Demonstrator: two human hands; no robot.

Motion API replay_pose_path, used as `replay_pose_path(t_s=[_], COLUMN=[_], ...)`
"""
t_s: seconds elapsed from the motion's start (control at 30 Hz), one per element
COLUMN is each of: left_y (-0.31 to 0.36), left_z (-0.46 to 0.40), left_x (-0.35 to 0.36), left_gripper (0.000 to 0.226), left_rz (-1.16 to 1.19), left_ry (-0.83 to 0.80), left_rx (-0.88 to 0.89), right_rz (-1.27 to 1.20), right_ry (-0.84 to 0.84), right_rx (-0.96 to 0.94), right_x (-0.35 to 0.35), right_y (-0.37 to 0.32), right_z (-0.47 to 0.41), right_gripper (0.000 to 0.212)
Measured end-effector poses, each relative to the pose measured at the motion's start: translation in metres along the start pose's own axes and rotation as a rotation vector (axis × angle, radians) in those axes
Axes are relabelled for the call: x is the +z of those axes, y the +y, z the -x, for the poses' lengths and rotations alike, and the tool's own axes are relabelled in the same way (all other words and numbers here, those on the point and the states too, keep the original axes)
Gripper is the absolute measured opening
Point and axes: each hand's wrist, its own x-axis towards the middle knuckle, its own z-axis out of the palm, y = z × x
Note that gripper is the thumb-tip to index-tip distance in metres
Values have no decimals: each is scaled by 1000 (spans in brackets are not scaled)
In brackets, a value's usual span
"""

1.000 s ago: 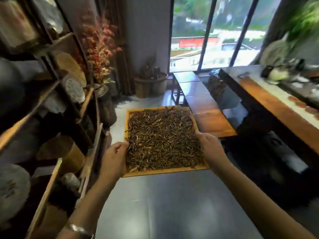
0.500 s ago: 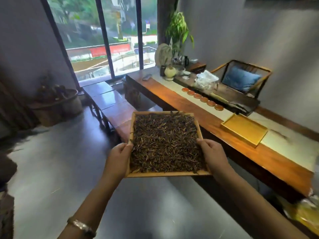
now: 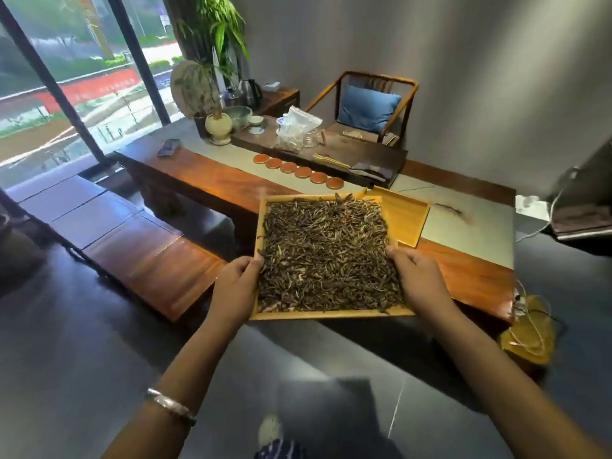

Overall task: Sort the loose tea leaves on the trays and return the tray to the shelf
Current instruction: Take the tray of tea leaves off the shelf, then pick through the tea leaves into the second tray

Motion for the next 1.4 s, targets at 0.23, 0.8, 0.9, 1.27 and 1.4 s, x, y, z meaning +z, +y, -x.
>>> replay_pose_path(t_s=[0.23,0.8,0.9,1.27,1.4], left_y=[-10,-37,-43,-52,-64], left_z=[-104,-313,-330,-370,-377], left_x=[51,154,175,231,234], left_gripper=[33,33,29,30,38], left_rz=[-12,-7,8,-63,-89], left_ry=[-195,-580,-600,-579,-613], left_rx=[0,3,-27,-51,-72], right_rz=[88,208,203,640,850], right_ry=[144,338,300,205,-35], right_rx=[23,123,164,12,-173], right_x=[-6,6,-3,-49,-30], right_y=[15,60,75,96,88], right_z=[-74,-241,-265,-352,-379], right_gripper=[48,46,42,41,48])
